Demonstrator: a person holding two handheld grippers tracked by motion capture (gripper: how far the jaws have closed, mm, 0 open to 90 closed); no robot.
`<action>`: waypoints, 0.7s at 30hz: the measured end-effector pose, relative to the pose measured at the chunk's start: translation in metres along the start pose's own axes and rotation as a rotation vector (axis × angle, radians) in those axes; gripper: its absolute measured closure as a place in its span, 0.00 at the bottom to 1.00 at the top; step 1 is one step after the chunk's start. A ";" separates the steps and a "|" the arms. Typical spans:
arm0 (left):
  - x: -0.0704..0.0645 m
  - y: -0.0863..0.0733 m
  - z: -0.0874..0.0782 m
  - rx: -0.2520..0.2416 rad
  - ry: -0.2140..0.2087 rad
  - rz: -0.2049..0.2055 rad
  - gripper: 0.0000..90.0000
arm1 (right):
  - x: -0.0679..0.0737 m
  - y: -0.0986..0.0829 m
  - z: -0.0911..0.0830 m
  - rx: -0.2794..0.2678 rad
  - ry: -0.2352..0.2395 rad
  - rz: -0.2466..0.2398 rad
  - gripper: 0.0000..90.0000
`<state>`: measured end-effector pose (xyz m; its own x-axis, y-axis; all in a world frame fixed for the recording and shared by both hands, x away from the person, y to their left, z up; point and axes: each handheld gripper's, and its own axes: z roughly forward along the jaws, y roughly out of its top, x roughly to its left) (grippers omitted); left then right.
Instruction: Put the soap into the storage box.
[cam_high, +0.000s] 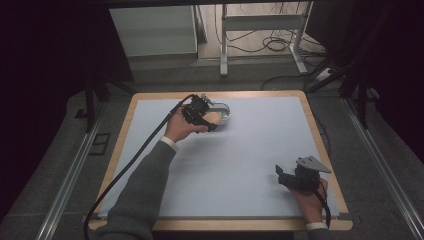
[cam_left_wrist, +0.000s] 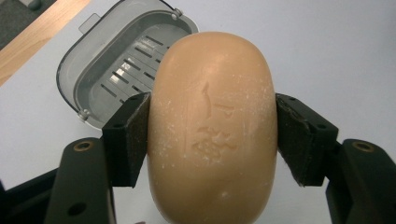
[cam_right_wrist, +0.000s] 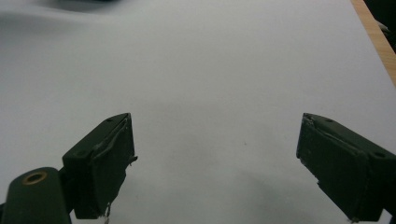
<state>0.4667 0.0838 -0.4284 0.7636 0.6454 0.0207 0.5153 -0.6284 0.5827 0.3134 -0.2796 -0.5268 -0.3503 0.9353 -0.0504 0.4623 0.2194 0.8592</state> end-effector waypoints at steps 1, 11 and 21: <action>0.001 0.001 0.001 0.001 0.001 0.004 0.36 | 0.000 0.000 0.000 0.000 0.000 0.000 0.13; 0.008 0.006 0.007 0.005 -0.006 -0.013 0.36 | 0.000 0.000 0.000 0.001 -0.002 -0.003 0.13; 0.012 0.016 0.012 0.011 -0.004 -0.011 0.36 | 0.000 0.000 0.000 0.000 0.000 0.000 0.13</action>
<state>0.4889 0.0768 -0.4285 0.7593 0.6507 0.0107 0.5282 -0.6258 0.5738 0.3133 -0.2793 -0.5267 -0.3502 0.9354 -0.0499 0.4627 0.2191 0.8590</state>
